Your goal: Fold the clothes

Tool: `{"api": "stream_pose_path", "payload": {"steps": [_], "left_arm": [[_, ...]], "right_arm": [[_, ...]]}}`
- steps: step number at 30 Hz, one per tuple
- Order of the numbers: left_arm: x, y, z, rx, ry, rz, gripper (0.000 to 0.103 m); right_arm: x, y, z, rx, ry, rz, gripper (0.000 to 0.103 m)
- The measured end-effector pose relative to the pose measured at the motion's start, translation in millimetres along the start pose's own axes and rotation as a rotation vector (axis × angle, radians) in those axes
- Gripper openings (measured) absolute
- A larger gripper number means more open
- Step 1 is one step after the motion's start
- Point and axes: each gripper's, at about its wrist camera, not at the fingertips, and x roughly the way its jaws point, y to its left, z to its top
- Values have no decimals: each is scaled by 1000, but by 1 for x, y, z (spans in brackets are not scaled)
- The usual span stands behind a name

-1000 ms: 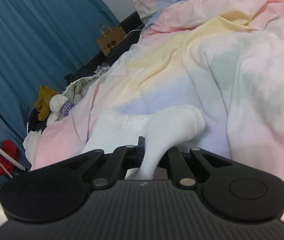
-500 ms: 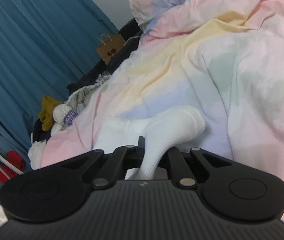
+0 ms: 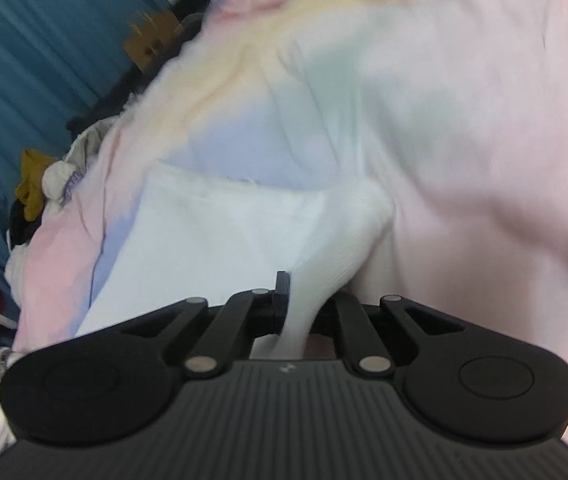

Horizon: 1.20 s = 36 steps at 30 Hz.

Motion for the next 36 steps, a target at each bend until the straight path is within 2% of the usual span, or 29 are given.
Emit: {"api": "stream_pose_path", "payload": {"steps": [3, 5, 6, 8, 10, 12, 13, 14, 18, 22, 26, 30, 36], "left_arm": [[-9, 6, -3, 8, 10, -31, 18], [-20, 8, -4, 32, 2, -40, 29], [-20, 7, 1, 64, -11, -25, 34], [-33, -2, 0, 137, -38, -3, 55], [-48, -13, -2, 206, -71, 13, 63], [-58, -27, 1, 276, -118, 17, 73], [-61, -38, -1, 309, -129, 29, 79], [-63, -52, -5, 351, -139, 23, 80], [-59, -106, -24, 503, -151, -9, 82], [-22, -170, -51, 609, -107, -109, 83], [32, -241, -82, 766, -87, -164, 87], [96, -309, -108, 858, -45, -227, 87], [198, -400, -138, 975, -49, -250, 94]], "right_arm": [[-11, 2, 4, 9, -23, 9, 10], [-25, 12, 4, -26, -59, 12, 13], [-32, 19, 4, -61, -85, -1, 18], [-46, 33, 2, -131, -138, -32, 28], [-60, 48, 1, -213, -193, -32, 37], [-74, 62, 0, -287, -240, -17, 62], [-81, 71, -2, -322, -270, -11, 82], [-88, 80, -6, -358, -299, -3, 91], [-110, 110, -23, -461, -293, 94, 90], [-121, 134, -51, -498, -250, 215, 90], [-126, 151, -77, -526, -208, 308, 90], [-122, 162, -97, -544, -150, 381, 90], [-103, 166, -102, -573, -157, 380, 90]]}}
